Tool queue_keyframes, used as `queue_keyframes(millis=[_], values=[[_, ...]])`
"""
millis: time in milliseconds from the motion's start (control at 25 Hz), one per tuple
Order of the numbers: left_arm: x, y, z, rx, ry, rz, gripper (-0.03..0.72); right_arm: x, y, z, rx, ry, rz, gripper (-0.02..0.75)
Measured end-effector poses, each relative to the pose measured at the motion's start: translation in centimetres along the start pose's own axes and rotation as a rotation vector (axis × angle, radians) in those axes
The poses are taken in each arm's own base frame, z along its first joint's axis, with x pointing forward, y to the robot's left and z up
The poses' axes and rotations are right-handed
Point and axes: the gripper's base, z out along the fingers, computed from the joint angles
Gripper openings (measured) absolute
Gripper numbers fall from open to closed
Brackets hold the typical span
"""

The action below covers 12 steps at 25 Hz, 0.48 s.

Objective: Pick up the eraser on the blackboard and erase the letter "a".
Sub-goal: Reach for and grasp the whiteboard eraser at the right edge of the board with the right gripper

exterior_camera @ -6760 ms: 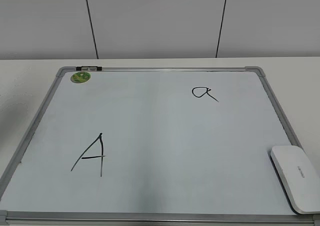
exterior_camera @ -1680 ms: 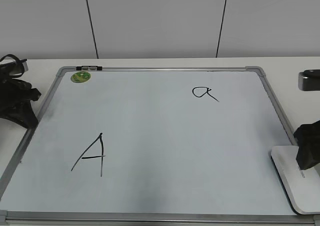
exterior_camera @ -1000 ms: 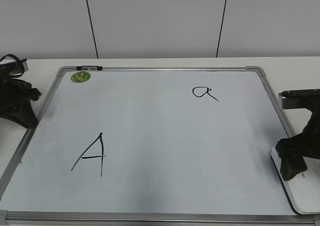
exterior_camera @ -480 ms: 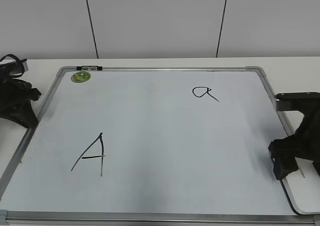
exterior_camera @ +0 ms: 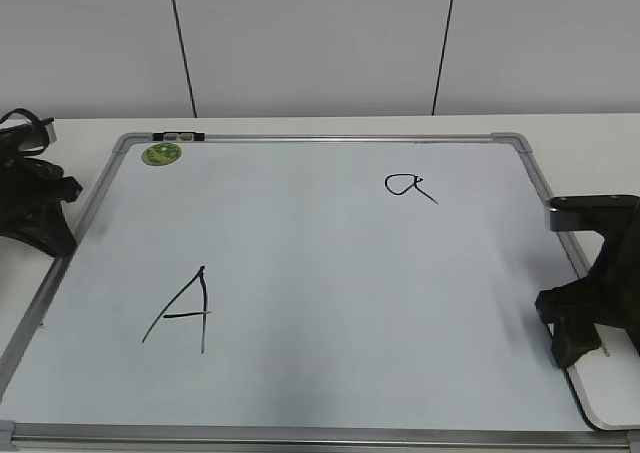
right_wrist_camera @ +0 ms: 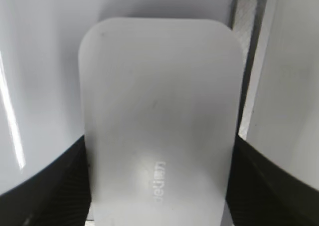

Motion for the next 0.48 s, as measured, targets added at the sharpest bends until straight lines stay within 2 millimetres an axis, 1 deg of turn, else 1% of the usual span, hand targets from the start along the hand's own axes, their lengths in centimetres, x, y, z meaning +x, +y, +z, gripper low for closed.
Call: queue_keyframes(millis=[160, 320, 480], values=[[0.0, 0.0, 0.0, 0.000, 0.000, 0.000, 0.034, 0.0, 0.0, 0.0, 0.000, 0.005, 0.000, 0.525], [0.0, 0.0, 0.0, -0.001, -0.002, 0.000, 0.034, -0.3, 0.1, -0.7, -0.001, 0.041, 0.007, 0.525], [0.0, 0.0, 0.0, 0.000, -0.002, 0.000, 0.034, -1.3, 0.2, -2.4, 0.001, 0.073, 0.006, 0.524]])
